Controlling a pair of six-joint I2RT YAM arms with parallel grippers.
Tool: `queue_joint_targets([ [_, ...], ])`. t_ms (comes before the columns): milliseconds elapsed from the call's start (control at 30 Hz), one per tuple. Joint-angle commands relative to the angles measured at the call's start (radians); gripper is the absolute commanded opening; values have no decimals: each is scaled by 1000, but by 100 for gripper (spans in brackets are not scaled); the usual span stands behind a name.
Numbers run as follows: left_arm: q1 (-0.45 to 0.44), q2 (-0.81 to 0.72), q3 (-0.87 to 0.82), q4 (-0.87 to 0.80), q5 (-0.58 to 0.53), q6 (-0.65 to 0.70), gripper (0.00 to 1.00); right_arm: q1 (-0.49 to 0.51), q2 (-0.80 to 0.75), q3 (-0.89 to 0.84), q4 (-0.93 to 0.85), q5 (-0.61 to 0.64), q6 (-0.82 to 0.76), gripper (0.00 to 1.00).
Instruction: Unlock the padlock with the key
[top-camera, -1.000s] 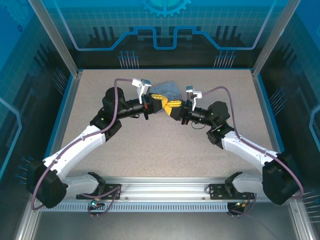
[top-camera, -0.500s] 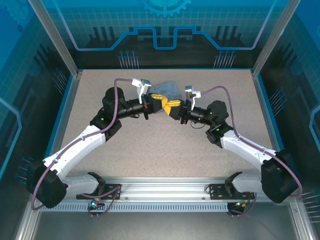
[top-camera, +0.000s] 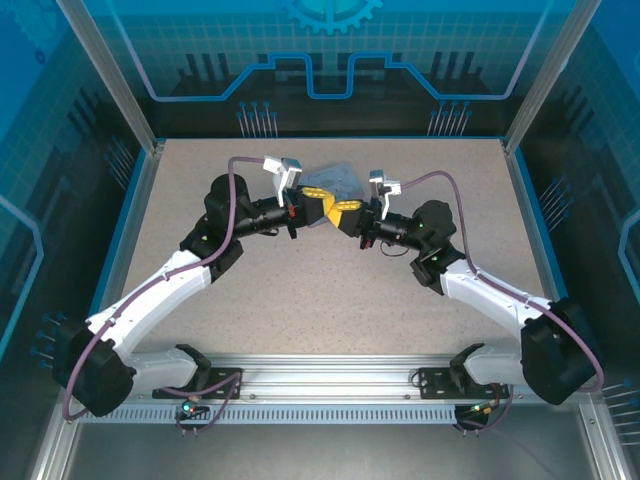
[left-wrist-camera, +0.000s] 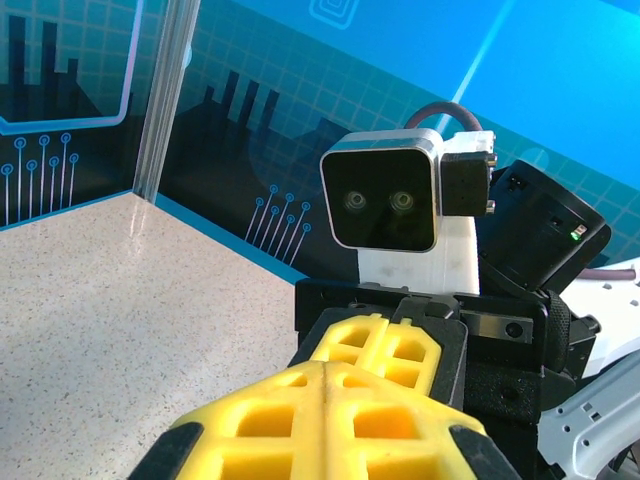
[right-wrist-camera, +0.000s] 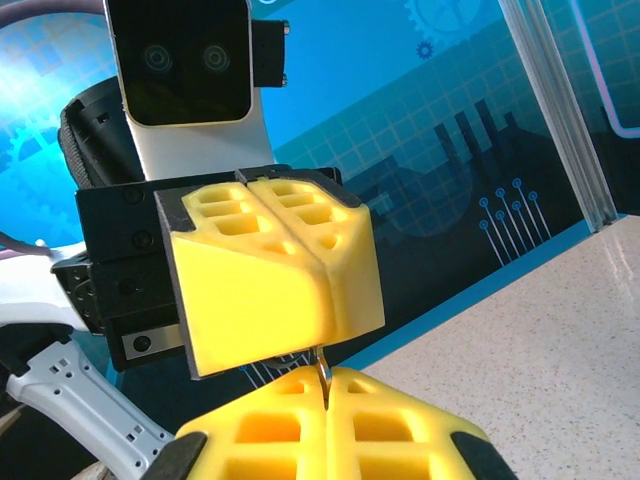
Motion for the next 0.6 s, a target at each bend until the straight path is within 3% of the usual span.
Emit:
queue_joint_targets([
  [0,-2,-6,3,16,-16,24,13,2,-30,22,-95,27,-52,0],
  [267,7,-53,12,-82,-161,63,43,-23,-99,-4,-395,149,-162,0],
  [567,71,82,91,-321,-328,105,73,-105,-190,4,-945,503,-222,0],
])
